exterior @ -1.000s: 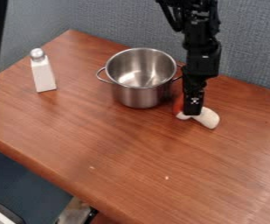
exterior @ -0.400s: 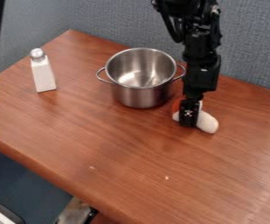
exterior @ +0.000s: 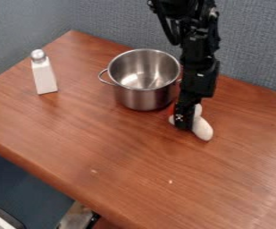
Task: Put the mushroom in the metal pot
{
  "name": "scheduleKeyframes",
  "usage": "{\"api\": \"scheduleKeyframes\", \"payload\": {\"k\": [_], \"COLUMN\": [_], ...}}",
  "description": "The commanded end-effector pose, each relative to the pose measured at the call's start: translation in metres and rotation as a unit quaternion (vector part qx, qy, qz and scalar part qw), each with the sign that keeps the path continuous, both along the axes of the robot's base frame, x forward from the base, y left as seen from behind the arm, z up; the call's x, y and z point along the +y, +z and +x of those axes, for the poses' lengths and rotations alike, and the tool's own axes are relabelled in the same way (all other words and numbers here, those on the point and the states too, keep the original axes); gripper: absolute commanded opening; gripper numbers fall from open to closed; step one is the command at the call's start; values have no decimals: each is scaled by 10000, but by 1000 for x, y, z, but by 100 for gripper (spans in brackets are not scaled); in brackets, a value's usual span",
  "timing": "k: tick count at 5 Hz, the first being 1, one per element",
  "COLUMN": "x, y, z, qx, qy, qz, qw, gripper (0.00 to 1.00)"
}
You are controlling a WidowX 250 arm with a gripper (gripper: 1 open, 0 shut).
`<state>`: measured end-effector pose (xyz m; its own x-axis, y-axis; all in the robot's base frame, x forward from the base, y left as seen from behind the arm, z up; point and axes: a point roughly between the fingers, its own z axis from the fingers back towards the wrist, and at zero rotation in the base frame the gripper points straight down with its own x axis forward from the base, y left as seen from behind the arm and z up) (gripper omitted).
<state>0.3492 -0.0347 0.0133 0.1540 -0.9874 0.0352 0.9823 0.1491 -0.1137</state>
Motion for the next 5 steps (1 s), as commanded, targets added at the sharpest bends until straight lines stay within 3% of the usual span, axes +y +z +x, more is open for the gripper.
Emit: {"api": "scheduleKeyframes", "payload": {"k": [1,3,5], "x": [12,28,13], "y": [21,40,62], "z": [1,8,-4], "qx": [-107,-170,-49], "qy": [-50,-160,367], "qz": [-115,-329,-279], "qw": [9999,9992,9989], "gripper": [0,0,0]}}
